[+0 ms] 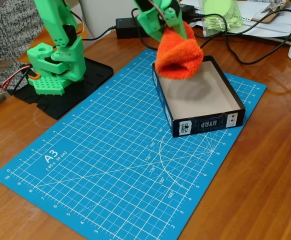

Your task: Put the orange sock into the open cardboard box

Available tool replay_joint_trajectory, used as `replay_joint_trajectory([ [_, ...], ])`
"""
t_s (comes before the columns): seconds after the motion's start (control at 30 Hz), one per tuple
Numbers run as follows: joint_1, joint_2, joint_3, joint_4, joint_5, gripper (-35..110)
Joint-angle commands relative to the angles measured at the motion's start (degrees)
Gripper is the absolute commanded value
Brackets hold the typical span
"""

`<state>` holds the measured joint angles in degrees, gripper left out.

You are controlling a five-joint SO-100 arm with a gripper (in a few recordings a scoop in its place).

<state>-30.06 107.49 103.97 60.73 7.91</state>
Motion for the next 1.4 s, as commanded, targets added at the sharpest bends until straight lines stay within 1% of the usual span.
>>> replay_joint_trajectory([
  [0.0, 0.8, 0.4, -2.3, -0.4, 1.5, 0],
  [0.13, 4.7, -1.0, -2.5, -2.2, -4.7, 0],
  [0.23, 7.4, -1.9, -3.5, -0.8, -8.9, 0],
  [0.33, 6.5, -3.7, -3.5, 0.5, -18.5, 0],
  [0.4, 6.2, -4.7, -4.2, 1.2, -21.8, 0],
  [0.5, 7.5, -6.5, -6.0, 1.0, -21.2, 0],
  [0.6, 6.9, -8.8, -6.9, 1.0, -23.3, 0],
  [0.73, 7.6, -12.3, -10.0, 1.1, -20.0, 0],
  [0.8, 7.4, -14.2, -10.5, 1.2, -20.7, 0],
  [0.87, 7.3, -15.8, -11.1, 1.2, -21.1, 11],
  [1.0, 7.2, -17.2, -12.4, 2.0, -21.6, 25],
  [1.37, 8.1, -17.6, -15.1, 4.2, -22.6, 29],
])
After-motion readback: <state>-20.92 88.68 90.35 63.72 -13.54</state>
